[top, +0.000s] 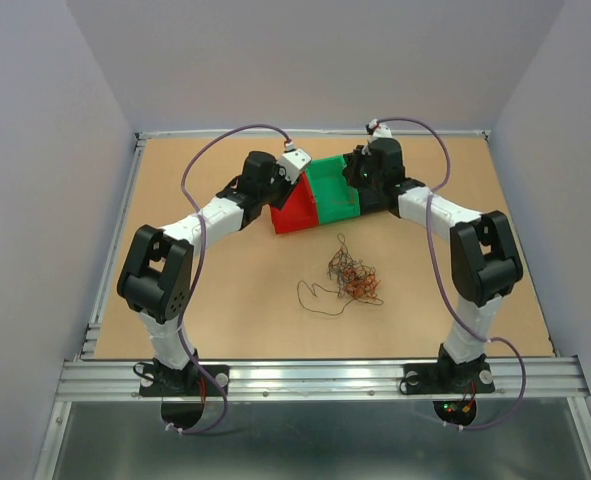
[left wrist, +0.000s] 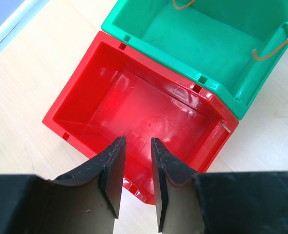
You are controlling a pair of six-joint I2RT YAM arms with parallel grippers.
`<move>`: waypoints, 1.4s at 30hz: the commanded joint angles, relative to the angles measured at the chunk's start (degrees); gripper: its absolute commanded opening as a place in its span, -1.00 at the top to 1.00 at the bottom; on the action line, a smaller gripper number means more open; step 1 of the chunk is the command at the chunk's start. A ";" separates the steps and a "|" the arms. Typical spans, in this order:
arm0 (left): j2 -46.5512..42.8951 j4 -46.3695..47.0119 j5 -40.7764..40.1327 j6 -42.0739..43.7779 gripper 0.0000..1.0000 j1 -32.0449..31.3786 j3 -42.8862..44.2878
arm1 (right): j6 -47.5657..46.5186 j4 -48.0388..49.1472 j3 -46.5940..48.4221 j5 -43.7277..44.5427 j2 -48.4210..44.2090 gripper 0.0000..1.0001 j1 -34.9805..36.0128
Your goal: Untangle the cables
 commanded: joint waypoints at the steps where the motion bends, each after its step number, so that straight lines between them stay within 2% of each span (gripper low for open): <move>1: -3.08 1.61 -1.11 0.45 0.21 0.04 0.60 | -2.83 -6.41 10.67 0.52 4.38 0.99 1.53; 7: -2.47 1.61 -1.55 0.80 0.21 0.13 0.95 | -3.18 -13.01 25.34 1.40 15.98 0.99 1.70; 11: -2.29 1.52 -1.28 0.89 0.21 0.22 0.96 | -4.40 -13.10 29.83 2.19 20.99 0.99 1.79; 18: -2.46 1.52 -1.02 0.80 0.21 0.22 0.96 | -8.01 -12.75 29.68 2.37 25.22 0.99 3.11; 24: -2.90 1.52 -0.49 0.63 0.21 0.22 0.78 | -8.37 -11.96 27.12 8.52 26.46 0.99 6.36; 31: -5.45 2.23 0.39 0.45 0.06 0.39 -0.89 | -7.14 -6.60 20.98 10.54 19.43 0.64 7.15; 36: -6.77 3.11 0.74 0.19 0.02 0.74 -1.68 | -6.52 -5.81 18.34 12.65 15.91 0.32 7.50; 42: -7.56 3.28 1.44 0.45 0.01 0.74 -2.03 | -6.52 -3.78 14.21 14.32 11.96 0.09 7.85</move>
